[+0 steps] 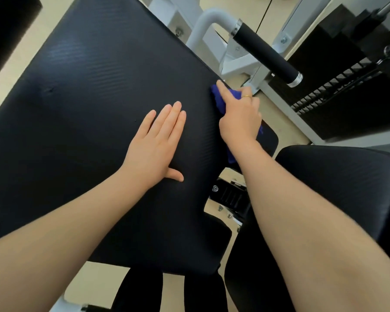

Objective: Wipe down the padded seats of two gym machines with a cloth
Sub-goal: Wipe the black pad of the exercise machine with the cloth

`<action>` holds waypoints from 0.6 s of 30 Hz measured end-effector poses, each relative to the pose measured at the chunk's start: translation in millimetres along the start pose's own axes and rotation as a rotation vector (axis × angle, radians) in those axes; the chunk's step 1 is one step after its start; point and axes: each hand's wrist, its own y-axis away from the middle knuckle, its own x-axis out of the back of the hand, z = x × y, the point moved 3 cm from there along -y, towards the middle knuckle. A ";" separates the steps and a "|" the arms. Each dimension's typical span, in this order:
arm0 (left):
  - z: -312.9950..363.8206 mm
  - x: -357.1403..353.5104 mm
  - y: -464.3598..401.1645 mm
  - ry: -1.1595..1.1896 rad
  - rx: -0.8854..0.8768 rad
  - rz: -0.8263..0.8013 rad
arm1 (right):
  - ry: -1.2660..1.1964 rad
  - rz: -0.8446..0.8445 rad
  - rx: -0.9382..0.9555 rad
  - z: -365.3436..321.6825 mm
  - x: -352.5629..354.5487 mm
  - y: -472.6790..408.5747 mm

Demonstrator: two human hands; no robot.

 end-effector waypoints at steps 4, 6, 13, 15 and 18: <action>-2.8 2.5 0.7 0.057 0.033 0.005 | 0.040 0.049 0.274 -29.2 -15.8 52.5; -3.4 -0.3 2.1 0.097 0.038 0.002 | 0.123 0.064 0.510 -31.0 -21.2 62.2; -24.2 2.7 11.3 0.145 0.188 0.115 | 0.137 0.095 0.230 -14.5 5.3 -28.6; -30.2 1.8 15.7 0.156 0.241 0.083 | 0.073 0.057 0.194 -24.7 3.5 -15.9; -32.5 -0.6 24.1 0.198 0.293 0.075 | 0.063 0.051 0.502 -39.7 -9.3 34.5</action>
